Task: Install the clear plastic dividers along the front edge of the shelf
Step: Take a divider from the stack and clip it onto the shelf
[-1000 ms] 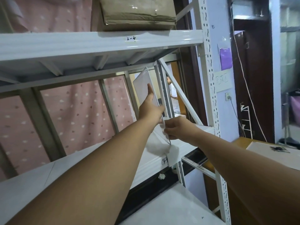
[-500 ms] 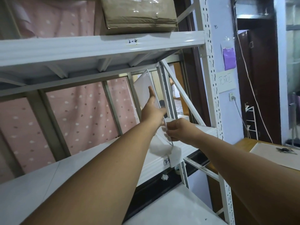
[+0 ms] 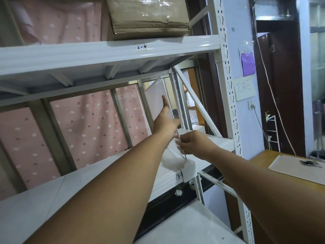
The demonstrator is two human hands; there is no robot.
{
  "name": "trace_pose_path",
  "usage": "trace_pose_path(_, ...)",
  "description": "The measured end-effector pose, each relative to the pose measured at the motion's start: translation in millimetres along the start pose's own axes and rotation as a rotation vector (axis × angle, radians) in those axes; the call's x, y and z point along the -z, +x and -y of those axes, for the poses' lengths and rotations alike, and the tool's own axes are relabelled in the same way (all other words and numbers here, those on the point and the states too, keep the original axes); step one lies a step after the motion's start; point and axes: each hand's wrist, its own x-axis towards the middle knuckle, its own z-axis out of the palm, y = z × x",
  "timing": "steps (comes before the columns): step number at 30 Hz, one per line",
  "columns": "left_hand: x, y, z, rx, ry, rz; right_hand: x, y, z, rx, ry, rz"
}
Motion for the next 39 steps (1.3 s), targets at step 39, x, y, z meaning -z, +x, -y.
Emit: trace_pose_path(39,11.1,4.1,34.7,0.028,0.215,0.054,-2.9,-17.4,11.8,-0.091,-0.256,-0.066)
